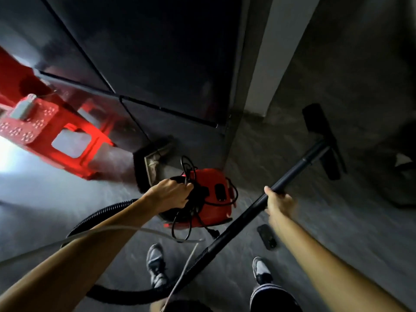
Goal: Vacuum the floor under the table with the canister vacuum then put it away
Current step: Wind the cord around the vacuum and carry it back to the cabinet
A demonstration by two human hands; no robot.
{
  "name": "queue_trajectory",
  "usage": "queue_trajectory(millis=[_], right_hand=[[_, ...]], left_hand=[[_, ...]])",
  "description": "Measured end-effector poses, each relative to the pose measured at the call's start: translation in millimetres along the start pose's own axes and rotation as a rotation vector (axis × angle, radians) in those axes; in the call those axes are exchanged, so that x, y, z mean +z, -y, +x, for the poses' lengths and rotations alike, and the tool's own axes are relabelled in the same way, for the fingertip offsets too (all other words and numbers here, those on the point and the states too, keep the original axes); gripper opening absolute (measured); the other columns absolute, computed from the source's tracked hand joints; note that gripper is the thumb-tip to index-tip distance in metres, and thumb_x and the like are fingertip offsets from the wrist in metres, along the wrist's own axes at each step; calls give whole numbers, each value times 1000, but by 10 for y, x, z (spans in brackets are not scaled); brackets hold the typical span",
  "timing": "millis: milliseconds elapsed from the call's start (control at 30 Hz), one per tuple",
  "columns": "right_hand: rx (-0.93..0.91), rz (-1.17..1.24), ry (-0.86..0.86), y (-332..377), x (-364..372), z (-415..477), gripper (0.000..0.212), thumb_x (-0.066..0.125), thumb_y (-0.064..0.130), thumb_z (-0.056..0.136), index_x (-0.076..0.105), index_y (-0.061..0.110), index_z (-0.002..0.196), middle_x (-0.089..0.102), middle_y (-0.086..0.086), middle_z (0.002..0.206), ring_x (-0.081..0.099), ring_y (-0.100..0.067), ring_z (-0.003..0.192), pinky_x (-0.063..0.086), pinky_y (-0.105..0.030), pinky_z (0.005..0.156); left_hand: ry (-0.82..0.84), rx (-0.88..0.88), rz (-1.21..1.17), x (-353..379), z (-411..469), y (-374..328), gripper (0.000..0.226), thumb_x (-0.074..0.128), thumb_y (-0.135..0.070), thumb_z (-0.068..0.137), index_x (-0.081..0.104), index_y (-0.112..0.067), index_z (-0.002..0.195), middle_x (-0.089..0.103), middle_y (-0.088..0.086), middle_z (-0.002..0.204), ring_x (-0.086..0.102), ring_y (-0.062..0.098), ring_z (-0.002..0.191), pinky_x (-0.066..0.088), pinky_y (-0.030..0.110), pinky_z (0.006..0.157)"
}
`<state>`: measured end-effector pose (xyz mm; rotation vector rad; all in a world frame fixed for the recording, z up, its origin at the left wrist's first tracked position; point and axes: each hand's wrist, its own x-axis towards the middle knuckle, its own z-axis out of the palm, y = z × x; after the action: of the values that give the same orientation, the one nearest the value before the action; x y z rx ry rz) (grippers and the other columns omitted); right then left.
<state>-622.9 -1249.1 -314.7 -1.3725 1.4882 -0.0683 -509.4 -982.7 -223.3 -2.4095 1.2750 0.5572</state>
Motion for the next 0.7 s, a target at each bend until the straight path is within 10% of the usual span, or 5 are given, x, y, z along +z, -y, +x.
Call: queue_trajectory(millis=[167,433,700], right_hand=[[31,73,-180,-589,623,-638,38,74,51,63,68,24,89,74,-4,87,71,-27,79,60,-50,73],[208,155,-281,-1403,1467,-1493,27,79,45,71,58,29,67,71,0,75,71,-23,72,60,-48,69],[347,130,-238,-2435,2422,-836,28,79,50,70,59,30,70,69,4,71,71,-22,72,61,-45,68]], left_hand=[[-76,193,106,682,33,616,39,39,-27,95,41,-6,127,63,15,113,67,32,95,54,39,75],[1,384,186,1365,169,1244,29,79,-27,53,65,-13,74,64,8,51,62,25,40,49,25,35],[36,411,120,2752,998,1404,37,86,-32,36,64,-16,61,54,5,34,51,20,25,40,19,26]])
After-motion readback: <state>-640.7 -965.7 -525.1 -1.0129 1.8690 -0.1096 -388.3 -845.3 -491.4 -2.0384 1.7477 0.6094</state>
